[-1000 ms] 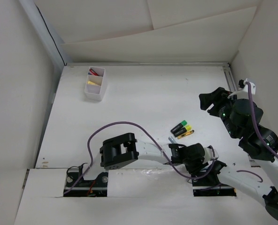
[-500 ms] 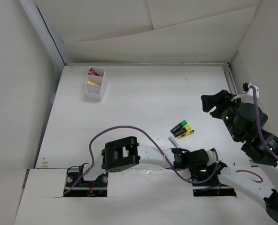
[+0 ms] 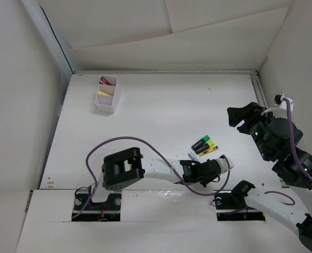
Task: Sort the stationery into containers
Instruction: Grab a piece of stationery with the left arm, then pass the stationery from the left arm to the right
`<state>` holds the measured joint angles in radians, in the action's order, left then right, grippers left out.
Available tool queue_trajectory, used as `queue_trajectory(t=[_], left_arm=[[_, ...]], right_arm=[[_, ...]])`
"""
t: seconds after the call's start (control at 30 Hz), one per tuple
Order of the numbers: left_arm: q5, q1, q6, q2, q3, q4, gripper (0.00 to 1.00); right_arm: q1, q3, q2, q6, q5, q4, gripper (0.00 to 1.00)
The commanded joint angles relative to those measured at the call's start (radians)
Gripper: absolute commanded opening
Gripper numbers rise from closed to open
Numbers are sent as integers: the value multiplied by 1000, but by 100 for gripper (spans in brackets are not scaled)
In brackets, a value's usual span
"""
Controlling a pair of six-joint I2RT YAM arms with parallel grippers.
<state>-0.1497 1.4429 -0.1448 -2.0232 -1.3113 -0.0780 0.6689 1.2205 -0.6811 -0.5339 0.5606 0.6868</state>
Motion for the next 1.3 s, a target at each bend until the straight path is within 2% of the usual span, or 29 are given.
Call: queue_trajectory(t=[0.0,0.2,0.43,0.47,0.57,0.7,0.8,0.9,1.1,1.27], left_arm=[[-14,-30,-29,150,59,-25,0],[4,-70,-91,277,164,-51,0],[13,-151,-160,455,300,-84,0],[13,-167,-170,472,317,-97,0],[13,-240,-222,546,397,-155,0],[15,-337,-292,616,468,-194,0],[6,-390,-337,661,512,-230,0],[19,-440,-398,708,563,-278,0],[71,-507,-470,819,662,-365,0],[136,-535,-532,903,725,-462,0]], right_arm=[[-3,-31,-12,9,32,-30,67],[-3,-65,-44,-20,100,-30,69],[-31,-142,-118,-40,61,-67,70],[-44,-156,-130,-40,23,-76,70],[-55,-167,-188,-14,-50,-110,80],[-65,-187,-241,-3,-172,-148,87],[-65,-240,-250,-3,-240,-225,88],[-65,-309,-238,-17,-374,-332,88],[-74,-427,-258,-49,-545,-526,78],[-74,-480,-288,-71,-648,-700,61]])
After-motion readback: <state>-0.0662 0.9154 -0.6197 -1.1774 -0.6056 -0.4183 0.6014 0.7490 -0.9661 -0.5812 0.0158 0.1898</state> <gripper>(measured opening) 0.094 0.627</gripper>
